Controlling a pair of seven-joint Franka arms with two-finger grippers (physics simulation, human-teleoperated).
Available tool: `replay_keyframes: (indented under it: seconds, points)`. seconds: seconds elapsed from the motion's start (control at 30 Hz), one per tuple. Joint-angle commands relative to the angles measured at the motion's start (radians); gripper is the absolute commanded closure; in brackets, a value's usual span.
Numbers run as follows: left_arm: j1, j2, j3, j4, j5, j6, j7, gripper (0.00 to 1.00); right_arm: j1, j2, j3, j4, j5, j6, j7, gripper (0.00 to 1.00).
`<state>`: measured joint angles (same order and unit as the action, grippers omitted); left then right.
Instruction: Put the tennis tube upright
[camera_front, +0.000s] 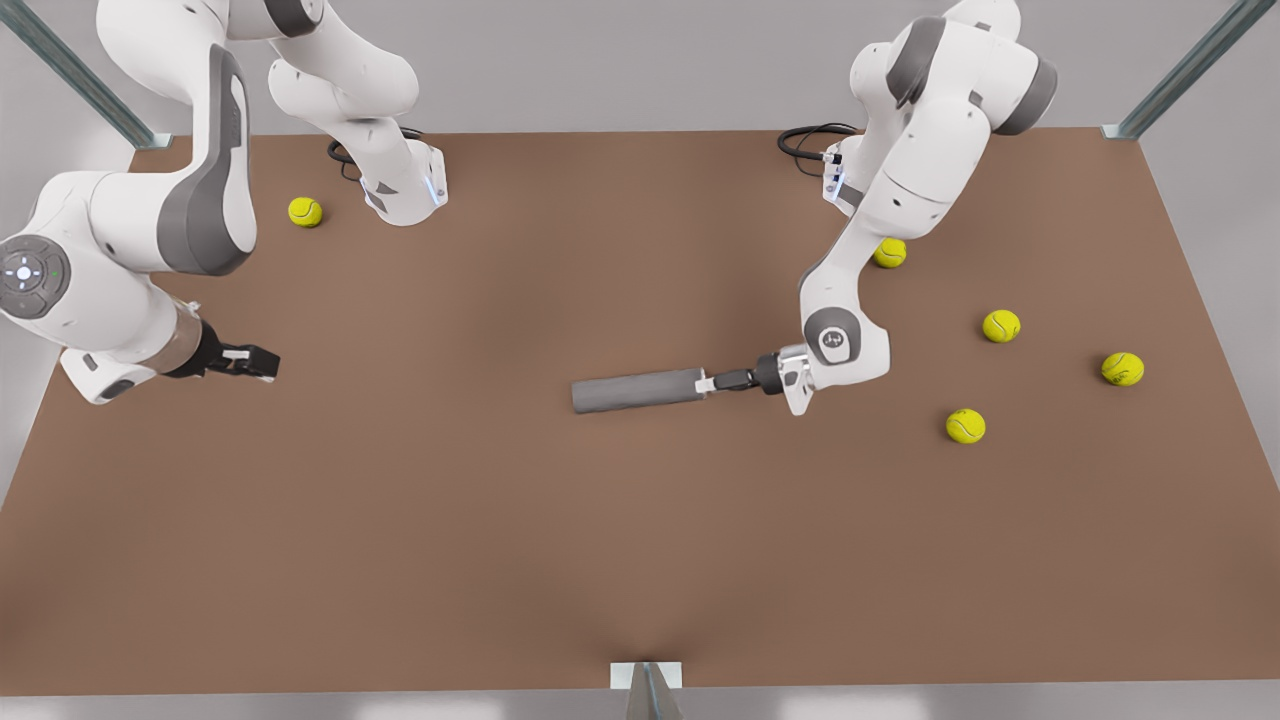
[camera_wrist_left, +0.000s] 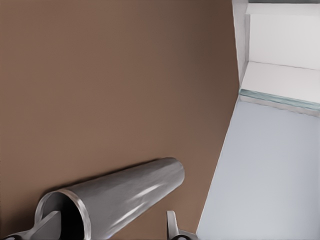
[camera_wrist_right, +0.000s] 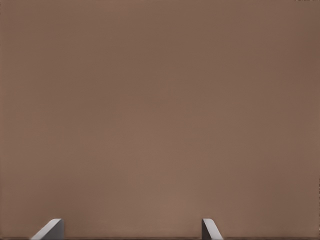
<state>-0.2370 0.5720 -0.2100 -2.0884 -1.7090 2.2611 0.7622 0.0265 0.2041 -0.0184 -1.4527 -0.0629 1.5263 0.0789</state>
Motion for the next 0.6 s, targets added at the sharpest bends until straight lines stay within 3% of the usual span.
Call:
replay_keyframes:
  seconds: [0.0, 0.43, 0.57]
  points:
    - [-0.001, 0.002, 0.000, 0.001, -0.003, 0.000, 0.000, 0.00, -0.002, 0.000, 0.000, 0.000, 0.000, 0.000, -0.001, 0.00]
    - [-0.001, 0.048, -0.058, 0.016, -0.003, 0.000, -0.001, 0.01, -0.002, 0.000, 0.000, 0.000, -0.002, 0.002, -0.004, 0.00]
    - [-0.001, 0.051, -0.071, 0.016, -0.003, 0.000, -0.003, 0.26, 0.000, 0.000, 0.000, 0.002, -0.002, 0.003, -0.004, 0.00]
